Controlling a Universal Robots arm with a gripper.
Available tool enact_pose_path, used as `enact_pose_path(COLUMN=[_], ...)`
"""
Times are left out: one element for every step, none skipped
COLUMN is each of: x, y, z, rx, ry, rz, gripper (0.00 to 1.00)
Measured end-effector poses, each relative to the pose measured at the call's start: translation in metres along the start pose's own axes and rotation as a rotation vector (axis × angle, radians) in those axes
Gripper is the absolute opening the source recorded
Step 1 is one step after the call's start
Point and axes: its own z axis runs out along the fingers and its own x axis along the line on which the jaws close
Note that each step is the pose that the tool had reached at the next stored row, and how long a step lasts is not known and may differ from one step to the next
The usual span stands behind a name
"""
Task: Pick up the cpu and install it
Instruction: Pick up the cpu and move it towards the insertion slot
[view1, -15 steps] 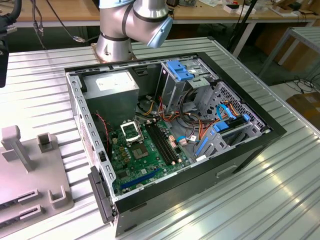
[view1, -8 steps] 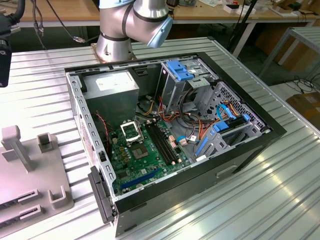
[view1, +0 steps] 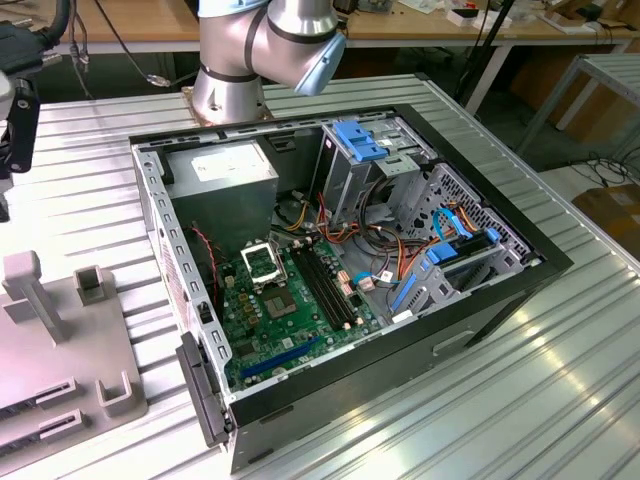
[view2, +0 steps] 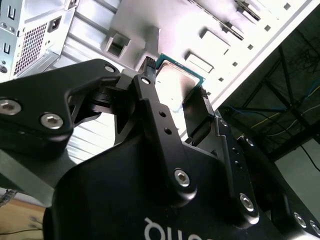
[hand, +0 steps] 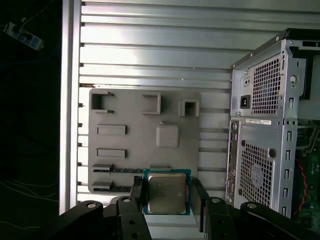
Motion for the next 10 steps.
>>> enact_pose_path(x=[-0.0015,-0.0031,-0.0047,-0.0063,-0.0077,-0.0092,-0.0101,-0.0115,-0.0127,-0.0139], y=[-0.0001,-0.0002,-0.0004,-0.0005,-0.0005,-0.0006,-0.0006,-0.0007,-0.0007,-0.0008], z=[0.0,0.0,-0.0001,-0.0001,-0.0001,-0.0001,-0.0001,-0.0001,0.0,0.0], rx=[0.0,0.0,0.0,0.0,0.0,0.0,0.0,0.0,0.0,0.0], ry=[-0.0001,-0.0001,0.0,0.0,0.0,-0.0001,0.0,0.0,0.0,0.0], rz=[0.0,0.0,0.0,0.0,0.0,0.0,0.0,0.0,0.0,0.0], gripper=[0.48,0.48,0.48,0.48,0.48,0.48,0.48,0.48,0.48,0.48])
